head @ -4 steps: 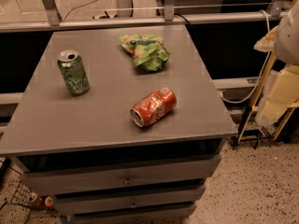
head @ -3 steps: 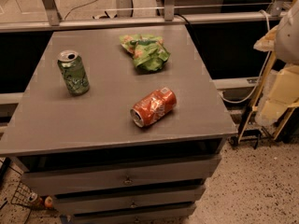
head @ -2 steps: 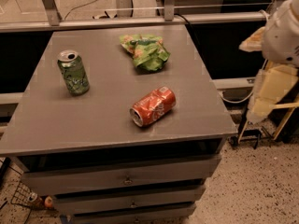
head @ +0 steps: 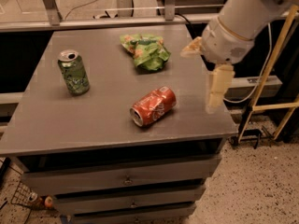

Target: Move coke can near green can

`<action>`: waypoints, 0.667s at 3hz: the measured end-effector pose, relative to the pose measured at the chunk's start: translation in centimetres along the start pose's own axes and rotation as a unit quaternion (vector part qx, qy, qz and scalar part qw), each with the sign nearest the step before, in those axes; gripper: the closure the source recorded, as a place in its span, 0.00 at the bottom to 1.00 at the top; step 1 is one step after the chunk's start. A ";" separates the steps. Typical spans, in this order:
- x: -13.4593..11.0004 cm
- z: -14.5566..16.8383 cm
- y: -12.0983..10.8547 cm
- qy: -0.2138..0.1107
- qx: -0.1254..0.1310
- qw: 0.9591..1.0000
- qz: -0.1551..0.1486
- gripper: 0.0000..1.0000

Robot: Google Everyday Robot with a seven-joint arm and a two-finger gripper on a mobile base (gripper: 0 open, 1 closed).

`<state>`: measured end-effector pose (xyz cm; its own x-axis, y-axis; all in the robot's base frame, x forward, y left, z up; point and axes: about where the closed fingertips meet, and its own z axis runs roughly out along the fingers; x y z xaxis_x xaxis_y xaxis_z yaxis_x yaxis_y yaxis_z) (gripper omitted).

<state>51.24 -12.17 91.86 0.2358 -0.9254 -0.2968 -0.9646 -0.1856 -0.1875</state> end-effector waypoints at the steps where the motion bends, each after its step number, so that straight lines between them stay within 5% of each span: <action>1: -1.7 2.6 -1.2 -0.006 -0.016 0.998 -0.053 0.00; 2: -3.1 4.8 -1.3 0.000 -0.033 0.995 -0.090 0.00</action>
Offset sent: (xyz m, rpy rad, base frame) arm 0.0006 0.0711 -0.0631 -0.1038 0.0317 0.3001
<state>52.30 -7.51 88.55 0.4061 -0.8752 -0.2629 -0.9121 -0.3703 -0.1762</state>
